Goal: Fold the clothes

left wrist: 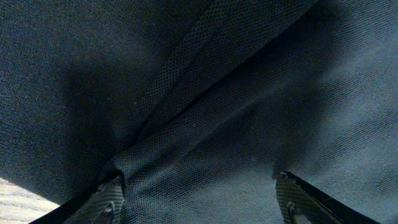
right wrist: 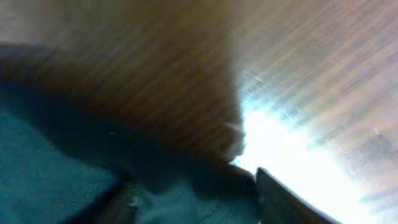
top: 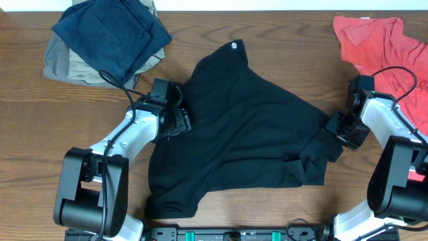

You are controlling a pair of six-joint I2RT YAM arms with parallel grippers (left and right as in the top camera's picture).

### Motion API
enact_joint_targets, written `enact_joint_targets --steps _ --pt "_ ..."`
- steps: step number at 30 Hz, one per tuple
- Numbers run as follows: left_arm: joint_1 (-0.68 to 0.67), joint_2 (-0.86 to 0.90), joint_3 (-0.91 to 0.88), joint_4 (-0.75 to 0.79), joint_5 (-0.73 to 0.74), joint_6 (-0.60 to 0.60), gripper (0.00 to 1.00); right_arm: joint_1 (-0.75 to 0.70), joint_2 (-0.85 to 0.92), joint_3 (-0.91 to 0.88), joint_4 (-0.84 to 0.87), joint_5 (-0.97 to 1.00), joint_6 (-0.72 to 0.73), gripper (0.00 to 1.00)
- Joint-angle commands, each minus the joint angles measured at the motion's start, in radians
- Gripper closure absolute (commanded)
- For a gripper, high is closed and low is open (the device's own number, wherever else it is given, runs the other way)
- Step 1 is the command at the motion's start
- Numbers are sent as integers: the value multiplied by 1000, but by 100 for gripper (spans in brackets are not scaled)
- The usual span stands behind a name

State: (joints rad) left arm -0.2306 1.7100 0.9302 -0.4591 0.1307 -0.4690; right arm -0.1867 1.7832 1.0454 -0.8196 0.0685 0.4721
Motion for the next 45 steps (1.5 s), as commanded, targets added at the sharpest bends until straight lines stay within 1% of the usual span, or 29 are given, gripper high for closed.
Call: enact_joint_targets --steps 1,2,3,7,12,16,22,26,30,31,32,33,34,35,36,37,39,45 --pt "5 20 7 -6 -16 8 21 -9 9 -2 15 -10 -2 78" --pt "5 20 7 -6 -16 8 21 -9 9 -2 20 -10 -2 91" --pt "5 20 7 -6 -16 8 21 -9 9 -2 24 -10 -2 99" --pt "5 20 7 -6 -16 8 21 -9 9 -2 47 -9 2 99" --pt "5 20 7 -7 -16 9 21 -27 8 17 138 -9 2 99" --pt "5 20 7 -10 -16 9 20 -55 8 103 176 -10 -33 99" --pt "5 20 7 -10 -16 8 20 -85 9 283 210 -17 -85 99" --pt "5 20 7 -9 -16 8 20 -87 9 334 282 -18 -104 99" --pt "5 20 7 -10 -16 8 20 -80 13 336 381 -29 -103 99" --pt "5 20 7 -10 -16 8 20 -79 15 336 397 -34 -103 92" --pt "5 20 7 -10 -16 8 20 -79 18 336 410 -40 -103 77" --pt "5 20 7 -10 -16 8 19 -79 19 338 414 -44 -103 51" --pt "5 20 7 -10 -16 8 20 -79 19 341 412 -43 -103 29" --pt "5 20 7 -10 -16 8 20 -79 19 344 405 -43 -104 18" --pt "5 20 7 -10 -16 8 19 -81 19 356 383 -43 -108 3" --pt "5 20 7 -10 -16 8 19 -82 19 368 363 -43 -113 1" --pt "5 20 7 -11 -16 8 19 -83 19 406 287 -43 -131 1" --pt "5 20 7 -17 -15 8 19 -83 11 552 -76 -144 -134 1"
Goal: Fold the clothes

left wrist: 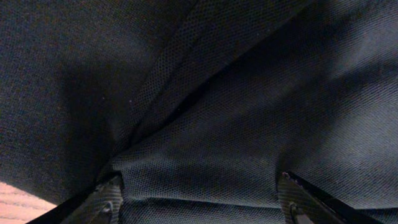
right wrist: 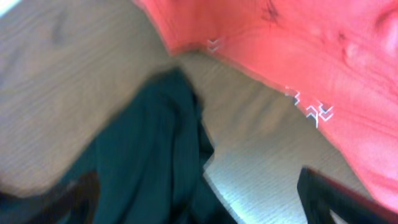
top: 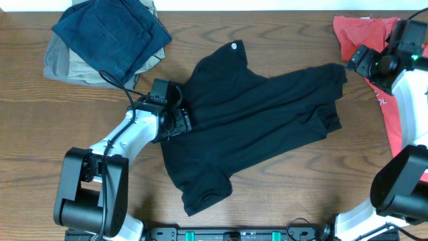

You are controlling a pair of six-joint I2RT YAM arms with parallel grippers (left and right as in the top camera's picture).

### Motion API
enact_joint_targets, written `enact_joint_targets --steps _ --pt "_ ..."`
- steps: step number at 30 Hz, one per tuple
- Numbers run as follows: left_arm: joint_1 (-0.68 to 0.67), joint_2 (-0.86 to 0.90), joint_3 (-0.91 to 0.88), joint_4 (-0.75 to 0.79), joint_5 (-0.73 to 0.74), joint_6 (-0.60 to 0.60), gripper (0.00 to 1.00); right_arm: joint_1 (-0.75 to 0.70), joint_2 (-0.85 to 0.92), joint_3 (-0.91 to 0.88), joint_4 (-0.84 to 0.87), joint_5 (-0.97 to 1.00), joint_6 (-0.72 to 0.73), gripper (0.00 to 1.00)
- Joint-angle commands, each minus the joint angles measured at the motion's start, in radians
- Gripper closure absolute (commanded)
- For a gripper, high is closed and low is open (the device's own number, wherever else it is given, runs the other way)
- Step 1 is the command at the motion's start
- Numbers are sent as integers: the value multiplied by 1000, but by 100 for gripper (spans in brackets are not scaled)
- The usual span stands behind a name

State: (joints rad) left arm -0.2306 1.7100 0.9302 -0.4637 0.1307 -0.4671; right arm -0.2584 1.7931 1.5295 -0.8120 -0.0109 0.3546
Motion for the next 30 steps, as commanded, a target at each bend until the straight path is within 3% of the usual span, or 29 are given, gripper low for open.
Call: enact_joint_targets --steps 1,8,12,13,14,15,16,26,27,30 --pt "5 20 7 -16 -15 6 19 -11 0 80 -146 -76 -16 1" --pt "5 20 7 -29 -15 6 18 -9 -2 20 -385 -76 -31 1" --pt "5 20 7 -29 -15 6 19 7 -2 -105 -363 -77 -44 1" --pt "5 20 7 -29 -15 6 19 14 -2 -149 -322 -81 -46 6" --pt "5 20 7 -29 -15 6 19 19 -2 -183 -285 -89 -46 15" --pt "5 20 7 -29 -15 6 19 24 -2 -222 -242 -100 -46 31" --pt "5 20 7 -29 -15 6 19 28 -2 -259 -197 -112 -46 37" --pt "5 20 7 -36 -15 6 19 31 -2 -467 97 -207 -45 43" --pt "5 20 7 -36 -15 6 19 31 -2 -476 110 -207 -41 49" --pt "5 20 7 -36 -16 6 19 31 -2 -483 121 -205 -37 81"
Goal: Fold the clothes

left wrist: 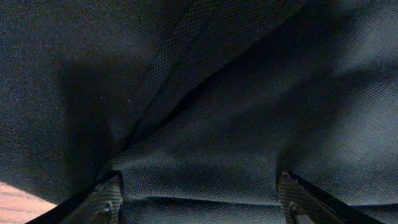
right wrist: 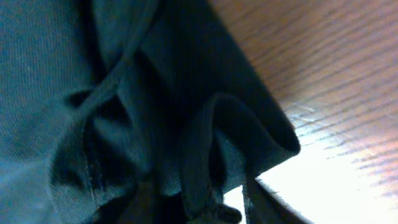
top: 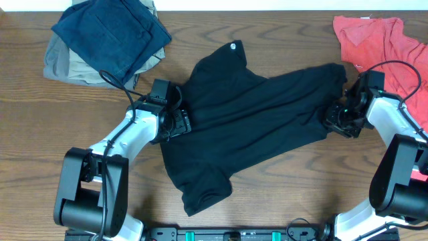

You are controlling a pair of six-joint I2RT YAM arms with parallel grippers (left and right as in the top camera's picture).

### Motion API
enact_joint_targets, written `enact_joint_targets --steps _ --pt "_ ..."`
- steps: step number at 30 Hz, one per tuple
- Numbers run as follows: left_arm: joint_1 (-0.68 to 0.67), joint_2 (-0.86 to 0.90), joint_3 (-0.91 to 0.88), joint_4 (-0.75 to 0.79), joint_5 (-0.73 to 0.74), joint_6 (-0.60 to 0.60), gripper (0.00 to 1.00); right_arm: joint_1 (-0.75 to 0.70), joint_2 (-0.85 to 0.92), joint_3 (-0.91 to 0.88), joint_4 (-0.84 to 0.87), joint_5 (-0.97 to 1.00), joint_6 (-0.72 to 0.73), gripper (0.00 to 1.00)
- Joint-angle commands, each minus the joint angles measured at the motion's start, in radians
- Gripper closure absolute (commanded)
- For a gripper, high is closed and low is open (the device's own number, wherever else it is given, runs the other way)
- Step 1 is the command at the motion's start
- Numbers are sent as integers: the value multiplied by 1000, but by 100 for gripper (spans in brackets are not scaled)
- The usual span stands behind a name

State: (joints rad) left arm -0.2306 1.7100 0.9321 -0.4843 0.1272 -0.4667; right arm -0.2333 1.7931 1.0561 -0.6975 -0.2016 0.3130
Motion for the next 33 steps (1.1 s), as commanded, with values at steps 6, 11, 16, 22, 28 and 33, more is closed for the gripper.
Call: enact_joint_targets --steps 6,11,16,22,28,33 --pt "5 20 5 -16 -12 6 19 -18 -5 32 -44 -7 5 99" --pt "5 20 5 -27 -12 6 19 -64 -32 138 -211 58 4 99" --pt "5 20 5 -26 -12 6 19 -101 -89 188 -390 195 13 99" --pt "5 20 5 -27 -12 6 19 -131 -175 181 -505 206 117 99" --pt "5 20 5 -69 4 7 9 -142 -321 108 -535 256 156 99" --pt "5 2 8 -124 4 7 9 -150 -475 -25 -526 336 275 99"
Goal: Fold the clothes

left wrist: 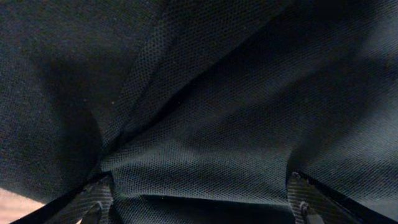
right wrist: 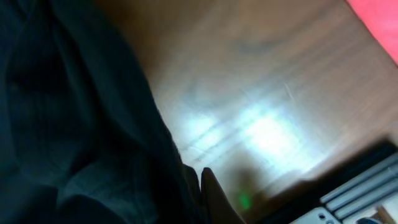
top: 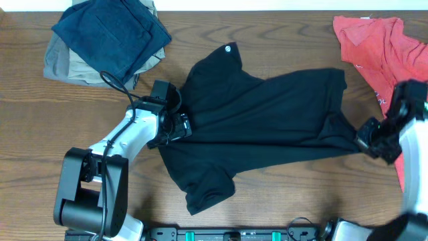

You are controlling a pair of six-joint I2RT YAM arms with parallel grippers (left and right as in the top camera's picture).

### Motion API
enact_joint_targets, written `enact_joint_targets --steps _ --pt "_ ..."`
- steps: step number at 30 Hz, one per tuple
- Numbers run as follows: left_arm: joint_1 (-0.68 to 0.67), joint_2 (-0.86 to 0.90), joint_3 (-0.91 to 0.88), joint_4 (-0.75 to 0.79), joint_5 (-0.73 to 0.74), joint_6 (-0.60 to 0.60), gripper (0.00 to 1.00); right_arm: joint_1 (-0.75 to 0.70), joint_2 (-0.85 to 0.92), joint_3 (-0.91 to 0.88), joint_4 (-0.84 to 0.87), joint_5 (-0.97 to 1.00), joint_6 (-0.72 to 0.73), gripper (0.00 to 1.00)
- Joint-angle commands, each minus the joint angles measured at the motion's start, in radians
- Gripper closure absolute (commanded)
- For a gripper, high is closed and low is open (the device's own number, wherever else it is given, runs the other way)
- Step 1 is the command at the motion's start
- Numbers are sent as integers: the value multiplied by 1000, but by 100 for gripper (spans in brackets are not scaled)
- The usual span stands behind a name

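Note:
A black shirt [top: 267,120] lies spread across the middle of the table and fills the left wrist view [left wrist: 205,93]. My left gripper [top: 175,124] rests on its left edge, open, with its fingers wide apart and a fold of cloth between them [left wrist: 199,199]. My right gripper [top: 369,138] is shut on the shirt's right lower corner, which is drawn out to a point. In the right wrist view the dark cloth [right wrist: 74,124] sits against one finger [right wrist: 214,196].
A red shirt [top: 374,40] lies crumpled at the back right, just behind the right arm. A dark blue garment [top: 110,33] sits on a beige one [top: 60,67] at the back left. Bare wood shows along the front of the table [top: 301,194].
My right gripper was at the shirt's right edge and is now farther right and nearer the front, shut on the corner, with the cloth stretched after it. The left gripper has barely shifted.
First the shirt lay bunched toward the front with my right gripper low at its right side. Then the shirt's right side lay toward the back right and the right gripper was up by the red shirt. It returned to the right edge and now holds the corner stretched rightward.

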State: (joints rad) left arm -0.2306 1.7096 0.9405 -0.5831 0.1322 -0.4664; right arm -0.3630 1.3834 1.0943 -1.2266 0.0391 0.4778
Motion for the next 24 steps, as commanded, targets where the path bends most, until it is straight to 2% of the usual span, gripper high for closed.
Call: enact_joint_targets --steps 1,3,6,8,9,10,11,16,19,22,24 --pt "5 -11 0 -35 -1 6 9 -28 -90 -88 4 130 160 99" --pt "5 -45 0 -52 -2 13 10 -55 -139 -135 19 183 233 98" --pt "5 -113 0 -68 -2 37 9 -105 -186 -174 41 177 231 94" --pt "5 -174 0 -68 -2 55 8 -129 -193 -178 45 165 187 81" --pt "5 -204 0 -68 -2 55 7 -132 -192 -178 47 140 181 61" --pt "5 -230 0 -68 -2 55 6 -134 -192 -179 53 109 164 26" --pt "5 -259 0 -67 -2 55 5 -133 -192 -179 61 84 138 1" --pt "5 -354 0 -67 5 55 5 -133 -192 -179 83 2 76 1" --pt "5 -367 0 -51 21 55 5 -133 -192 -179 125 -101 -21 1" --pt "5 -353 0 -9 64 55 6 -129 -192 -179 188 -258 -115 8" --pt "4 -334 0 31 105 55 6 -108 -192 -180 237 -314 -127 19"
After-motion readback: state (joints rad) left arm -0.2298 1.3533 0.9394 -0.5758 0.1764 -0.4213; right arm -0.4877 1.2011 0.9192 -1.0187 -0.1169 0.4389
